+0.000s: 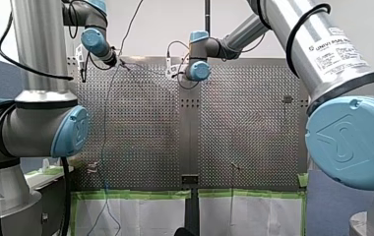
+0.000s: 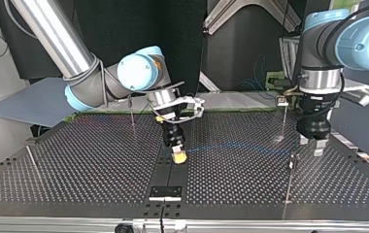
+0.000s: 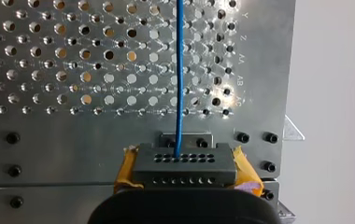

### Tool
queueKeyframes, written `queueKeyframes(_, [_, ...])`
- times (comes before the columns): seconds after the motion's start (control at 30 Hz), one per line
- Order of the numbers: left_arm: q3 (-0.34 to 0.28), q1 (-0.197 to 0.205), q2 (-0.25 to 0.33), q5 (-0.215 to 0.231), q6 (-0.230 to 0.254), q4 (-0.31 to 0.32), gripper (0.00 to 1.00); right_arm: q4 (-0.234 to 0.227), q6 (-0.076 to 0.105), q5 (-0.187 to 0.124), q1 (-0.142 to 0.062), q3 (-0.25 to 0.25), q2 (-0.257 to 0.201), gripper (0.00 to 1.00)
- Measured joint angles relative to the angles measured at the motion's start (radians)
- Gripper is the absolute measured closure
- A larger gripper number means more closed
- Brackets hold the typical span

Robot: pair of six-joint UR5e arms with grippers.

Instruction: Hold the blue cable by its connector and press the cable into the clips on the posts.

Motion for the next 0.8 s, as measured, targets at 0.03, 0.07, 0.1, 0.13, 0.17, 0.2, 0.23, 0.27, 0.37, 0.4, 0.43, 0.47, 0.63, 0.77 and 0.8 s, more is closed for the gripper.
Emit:
queueKeyframes(0.03, [0.000,0.000,0.000,0.005,0.008,0.001,0.00,0.000,0.000,0.000,0.000,0.000,0.000,1.00])
queueKeyframes(0.07, [0.000,-0.001,0.000,0.010,0.019,0.001,0.00,0.000,0.000,0.000,-0.001,0.000,0.000,1.00])
queueKeyframes(0.1, [0.000,-0.001,0.000,0.012,0.028,0.001,0.00,0.000,0.000,0.000,-0.001,0.000,0.000,1.00])
queueKeyframes(0.13, [0.000,-0.001,0.000,0.014,0.036,0.001,0.00,0.000,0.000,0.000,-0.001,0.000,0.000,1.00])
queueKeyframes(0.17, [0.000,-0.001,0.000,0.016,0.044,0.001,0.00,0.000,0.000,0.000,-0.001,0.000,0.000,1.00])
queueKeyframes(0.2, [0.000,-0.001,-0.001,0.017,0.049,0.000,0.00,0.000,0.000,0.000,-0.001,0.000,0.000,1.00])
queueKeyframes(0.23, [0.000,-0.002,-0.001,0.017,0.052,0.000,0.00,0.000,0.000,0.000,-0.001,0.000,0.001,1.00])
queueKeyframes(0.27, [0.000,-0.002,-0.001,0.017,0.055,0.000,0.00,0.000,0.000,-0.001,-0.001,0.000,0.001,1.00])
queueKeyframes(0.37, [0.000,-0.004,-0.001,0.017,0.058,-0.002,0.00,0.000,0.000,-0.001,-0.001,0.000,0.001,1.00])
queueKeyframes(0.4, [0.000,-0.005,-0.001,0.018,0.059,-0.002,0.00,0.000,0.000,-0.001,-0.001,0.000,0.001,1.00])
queueKeyframes(0.43, [0.000,-0.006,-0.001,0.018,0.059,-0.002,0.00,0.000,0.000,-0.002,-0.001,0.000,0.001,1.00])
queueKeyframes(0.47, [0.000,-0.007,-0.001,0.018,0.059,-0.003,0.00,0.000,0.000,-0.002,-0.001,0.000,0.001,1.00])
queueKeyframes(0.63, [0.000,-0.009,-0.001,0.019,0.059,-0.003,0.00,0.000,0.000,-0.002,-0.001,0.000,0.002,1.00])
queueKeyframes(0.77, [0.000,-0.010,-0.001,0.018,0.059,-0.003,0.00,-0.002,-0.003,-0.002,-0.001,0.000,0.002,1.00])
queueKeyframes(0.8, [0.000,-0.010,0.000,0.018,0.059,-0.003,0.00,-0.002,-0.004,-0.002,-0.001,0.000,0.002,1.00])
